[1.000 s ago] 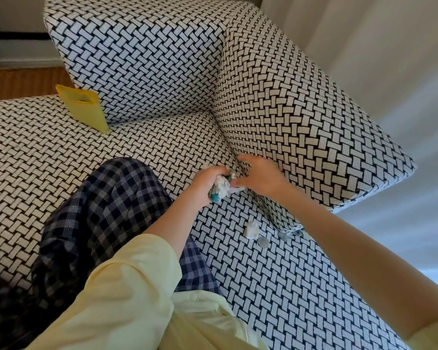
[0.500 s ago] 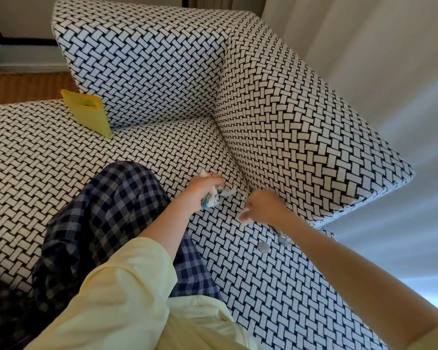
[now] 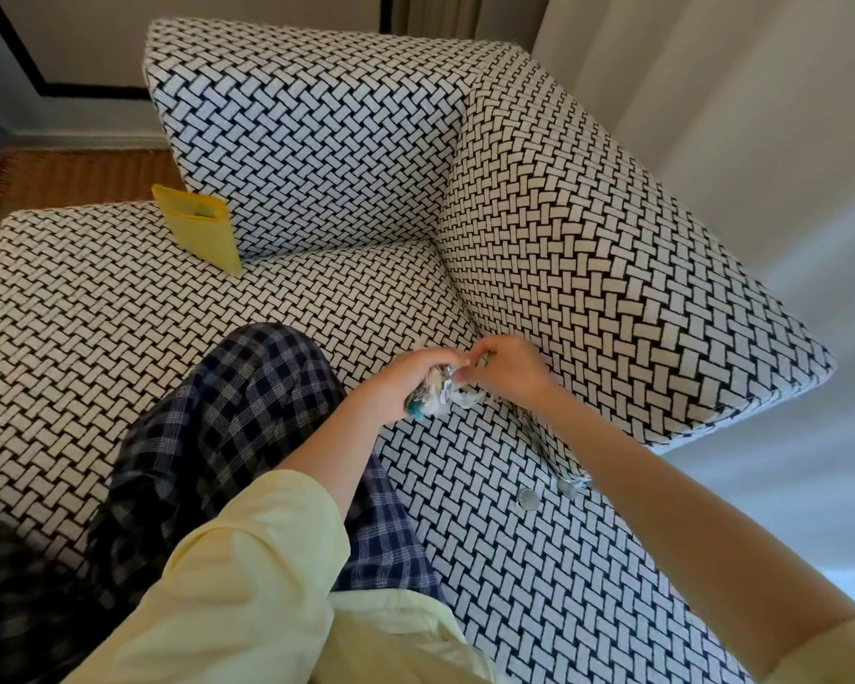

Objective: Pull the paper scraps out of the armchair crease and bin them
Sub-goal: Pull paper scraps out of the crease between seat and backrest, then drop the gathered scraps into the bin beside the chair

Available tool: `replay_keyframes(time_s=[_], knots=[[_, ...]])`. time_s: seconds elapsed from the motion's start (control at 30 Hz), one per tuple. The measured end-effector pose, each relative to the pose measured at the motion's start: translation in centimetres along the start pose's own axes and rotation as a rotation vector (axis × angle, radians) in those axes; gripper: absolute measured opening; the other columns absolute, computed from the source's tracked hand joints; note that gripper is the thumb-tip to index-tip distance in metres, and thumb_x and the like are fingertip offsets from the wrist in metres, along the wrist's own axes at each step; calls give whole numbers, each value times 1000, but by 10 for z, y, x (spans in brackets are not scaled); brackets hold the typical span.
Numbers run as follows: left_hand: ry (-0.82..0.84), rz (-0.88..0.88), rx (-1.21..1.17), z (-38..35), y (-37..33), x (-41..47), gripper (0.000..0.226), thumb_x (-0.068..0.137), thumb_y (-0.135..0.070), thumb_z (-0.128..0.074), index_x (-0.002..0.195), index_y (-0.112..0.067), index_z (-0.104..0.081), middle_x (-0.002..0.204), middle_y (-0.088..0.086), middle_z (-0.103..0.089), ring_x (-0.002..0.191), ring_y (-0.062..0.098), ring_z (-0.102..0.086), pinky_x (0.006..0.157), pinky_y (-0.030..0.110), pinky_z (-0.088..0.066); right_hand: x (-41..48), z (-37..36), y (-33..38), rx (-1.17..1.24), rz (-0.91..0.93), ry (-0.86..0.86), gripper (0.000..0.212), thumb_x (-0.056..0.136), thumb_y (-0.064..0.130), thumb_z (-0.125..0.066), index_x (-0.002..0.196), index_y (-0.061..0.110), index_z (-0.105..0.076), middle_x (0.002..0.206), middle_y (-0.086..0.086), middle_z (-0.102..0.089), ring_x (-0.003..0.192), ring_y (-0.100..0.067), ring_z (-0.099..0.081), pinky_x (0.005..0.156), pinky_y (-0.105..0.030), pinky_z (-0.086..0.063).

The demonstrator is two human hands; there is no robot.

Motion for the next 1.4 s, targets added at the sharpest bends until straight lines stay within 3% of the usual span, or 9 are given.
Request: replay_keyframes(time_s=[0.1,0.3,0.47,0.83,0.97,1.17,1.27,1.33,1.4], knots=[[-131,33,131,6,7,6,32,80,-21,-62,107,-3,-60,92,13,-56,67,18,-51,56,27,-46,3,-2,0,-71,51,90,19,76,21,-73,94,19,-68,111,-1,-59,63,4,-38,73,-20,-40],[-198,91,94,20,19,9,11,76,-14,-62,80,-5,-58,92,15,-54,65,19,-50,57,29,-47,4,-13,-27,-700,-24,95,28,89,19,-53,116,10,-53,102,-5,-61,87,-20,-58,73,-30,-49],[-217,58,34,21,15,7,7,74,-7,-61,80,-4,-57,96,16,-55,69,20,-54,57,30,-51,5,-29,-37,-891,1,107,29,93,8,-39,121,8,-48,112,-10,-60,102,-26,-58,74,-33,-46],[-258,-72,-333,37,-17,-7,7,85,-11,-52,79,-7,-51,76,8,-49,59,16,-48,48,24,-44,1,-26,48,329,7,309,14,95,22,-47,84,19,-55,45,7,-38,38,-6,-27,39,-17,-24],[-245,-165,-385,65,-47,-26,6,89,-14,-52,89,-9,-55,86,8,-54,71,17,-52,66,29,-47,15,-24,92,318,32,232,7,92,15,-53,91,16,-60,55,5,-40,41,-7,-27,37,-15,-25],[-283,-292,-611,126,-78,-59,9,90,-12,-51,81,-10,-54,74,8,-62,62,17,-59,56,24,-52,37,-34,164,307,90,170,28,84,27,-64,96,2,-65,60,6,-45,47,-7,-32,33,-10,-28],[-399,-321,-739,170,-82,-78,15,91,-22,-50,81,-11,-55,67,6,-63,58,19,-61,56,26,-52,47,-56,207,321,104,167,33,82,37,-64,80,5,-56,64,2,-46,52,-10,-42,48,-18,-44],[-408,-362,-792,200,-86,-92,22,94,-22,-47,78,-9,-52,49,2,-63,43,13,-61,42,19,-50,52,-76,238,342,134,167,36,83,36,-64,89,1,-59,88,-12,-62,67,-17,-56,66,-26,-49],[-434,-393,-796,227,-86,-103,23,94,-17,-45,74,-7,-51,42,1,-59,36,9,-58,36,16,-46,54,-97,265,369,163,200,30,85,35,-62,93,6,-58,102,-13,-62,64,-12,-50,59,-21,-44]])
Point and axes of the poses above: each hand's wrist, its own x-axis towards the middle knuckle, its own z-axis out of the back of the hand, y = z × x, the point moved 6 cm from there along x, towards the middle knuckle
